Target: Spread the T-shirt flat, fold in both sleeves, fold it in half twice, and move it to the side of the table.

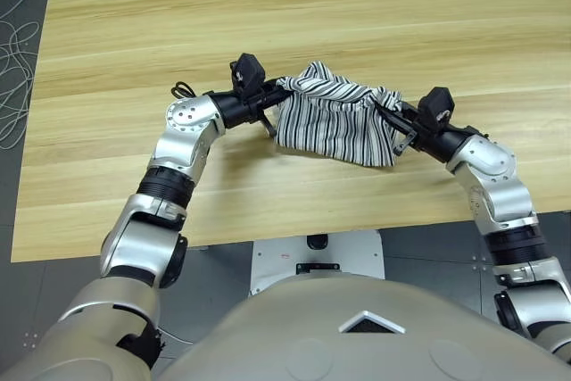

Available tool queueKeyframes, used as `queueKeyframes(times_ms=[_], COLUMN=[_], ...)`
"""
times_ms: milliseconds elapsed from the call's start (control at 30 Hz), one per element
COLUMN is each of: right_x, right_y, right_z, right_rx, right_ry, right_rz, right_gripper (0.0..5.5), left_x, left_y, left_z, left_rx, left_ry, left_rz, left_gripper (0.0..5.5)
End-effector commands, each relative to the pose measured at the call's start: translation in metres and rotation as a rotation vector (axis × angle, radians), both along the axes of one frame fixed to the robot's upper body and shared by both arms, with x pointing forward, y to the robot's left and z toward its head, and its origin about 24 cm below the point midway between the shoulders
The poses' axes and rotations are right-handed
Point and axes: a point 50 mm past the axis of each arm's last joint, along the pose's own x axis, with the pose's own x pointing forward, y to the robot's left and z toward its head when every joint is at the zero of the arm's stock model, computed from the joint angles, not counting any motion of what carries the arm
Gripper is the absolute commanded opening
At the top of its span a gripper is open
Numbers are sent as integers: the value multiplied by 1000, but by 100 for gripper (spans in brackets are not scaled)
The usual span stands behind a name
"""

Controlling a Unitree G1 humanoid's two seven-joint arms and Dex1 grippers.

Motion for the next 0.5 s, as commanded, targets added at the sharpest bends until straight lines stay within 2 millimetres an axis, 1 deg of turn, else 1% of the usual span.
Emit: queueKeyframes(times_ms=[33,200,233,267,367,500], right_x=[7,6,5,5,8,14], right_y=[-8,-3,-2,-1,2,6], right_z=[0,-10,-12,-14,-16,-13], right_rx=[-18,-51,-57,-59,-36,69], right_ry=[13,101,113,125,150,171], right_rz=[-73,-76,-80,-88,-120,-204], right_gripper=[16,16,16,54,96,163], left_x=[12,12,11,11,11,6], left_y=[4,0,-1,-1,-4,-11], left_z=[1,-14,-16,-17,-17,-17], left_rx=[36,116,122,119,92,40], left_ry=[-19,25,31,33,42,61], left_rz=[91,113,111,108,98,43], left_gripper=[10,10,38,53,92,154])
